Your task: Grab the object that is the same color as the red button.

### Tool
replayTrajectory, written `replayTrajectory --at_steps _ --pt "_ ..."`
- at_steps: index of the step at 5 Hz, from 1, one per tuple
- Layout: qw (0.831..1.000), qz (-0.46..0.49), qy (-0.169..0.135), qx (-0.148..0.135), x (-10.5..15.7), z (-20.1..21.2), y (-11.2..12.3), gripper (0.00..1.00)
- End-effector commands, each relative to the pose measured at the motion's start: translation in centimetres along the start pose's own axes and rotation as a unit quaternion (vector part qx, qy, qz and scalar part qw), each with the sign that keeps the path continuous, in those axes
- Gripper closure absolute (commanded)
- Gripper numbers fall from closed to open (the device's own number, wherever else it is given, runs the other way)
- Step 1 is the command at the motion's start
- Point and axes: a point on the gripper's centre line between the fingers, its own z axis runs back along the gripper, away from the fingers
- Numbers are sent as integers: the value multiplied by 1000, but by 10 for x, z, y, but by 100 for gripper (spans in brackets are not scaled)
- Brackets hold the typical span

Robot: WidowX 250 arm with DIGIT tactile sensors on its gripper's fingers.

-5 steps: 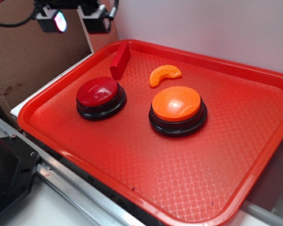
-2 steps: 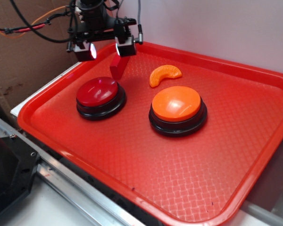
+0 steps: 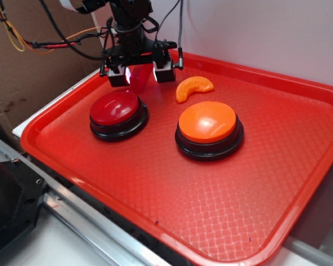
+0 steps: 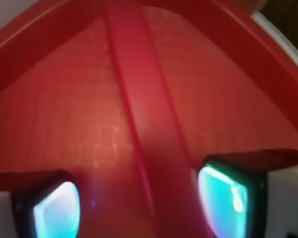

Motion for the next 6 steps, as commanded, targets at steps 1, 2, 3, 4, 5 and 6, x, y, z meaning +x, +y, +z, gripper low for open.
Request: replayTrajectory --at_steps 1,2,3,4,5,6 --pt "1000 17 -13 -16 24 3 7 100" --pt "1000 17 17 -14 23 10 10 100" --pt "998 -29 52 13 22 35 8 100" --pt "995 -78 46 36 12 68 1 100" --pt "985 -160 58 17 -9 98 -13 100" --pt "971 -223 82 -20 -40 133 -23 100"
